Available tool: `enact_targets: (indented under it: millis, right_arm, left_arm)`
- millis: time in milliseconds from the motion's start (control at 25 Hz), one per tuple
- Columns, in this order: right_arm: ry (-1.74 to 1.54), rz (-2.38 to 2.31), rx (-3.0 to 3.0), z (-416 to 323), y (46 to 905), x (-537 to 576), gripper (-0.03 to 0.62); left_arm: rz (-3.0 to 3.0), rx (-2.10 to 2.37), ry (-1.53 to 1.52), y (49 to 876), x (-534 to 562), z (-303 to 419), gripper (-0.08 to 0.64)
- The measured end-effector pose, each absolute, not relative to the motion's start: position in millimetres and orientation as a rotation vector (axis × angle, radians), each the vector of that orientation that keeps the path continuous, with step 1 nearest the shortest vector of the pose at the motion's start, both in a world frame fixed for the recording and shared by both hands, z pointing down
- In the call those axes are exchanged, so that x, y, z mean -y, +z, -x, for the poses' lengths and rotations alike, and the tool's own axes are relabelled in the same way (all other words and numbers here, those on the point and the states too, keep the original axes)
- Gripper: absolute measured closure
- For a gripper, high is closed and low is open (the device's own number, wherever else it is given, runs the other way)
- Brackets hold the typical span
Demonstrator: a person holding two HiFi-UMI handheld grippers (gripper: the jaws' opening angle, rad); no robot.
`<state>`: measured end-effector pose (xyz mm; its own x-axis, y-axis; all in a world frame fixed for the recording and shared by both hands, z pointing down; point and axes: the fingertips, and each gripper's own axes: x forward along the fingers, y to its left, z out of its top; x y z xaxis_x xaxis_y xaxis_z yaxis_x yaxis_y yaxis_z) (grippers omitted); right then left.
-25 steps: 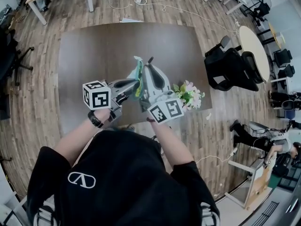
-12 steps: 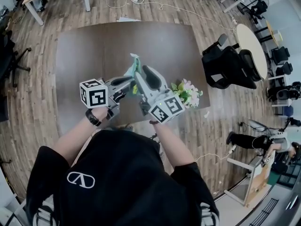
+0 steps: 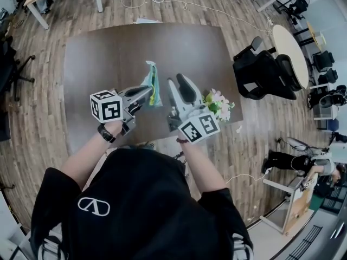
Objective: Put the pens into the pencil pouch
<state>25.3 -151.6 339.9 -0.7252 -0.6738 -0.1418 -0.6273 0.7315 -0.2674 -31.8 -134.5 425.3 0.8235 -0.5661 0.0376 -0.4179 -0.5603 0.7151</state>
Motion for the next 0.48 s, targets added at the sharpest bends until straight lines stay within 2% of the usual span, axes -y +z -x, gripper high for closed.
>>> enact_targets:
  millis: [480]
  right_arm:
    - [-0.419,1.244,-2.666,-79.4,384.6,130.6,0.453]
  left_arm:
    - [-2.164,0.984,-0.042,546.7,165.6,93.3,0.546]
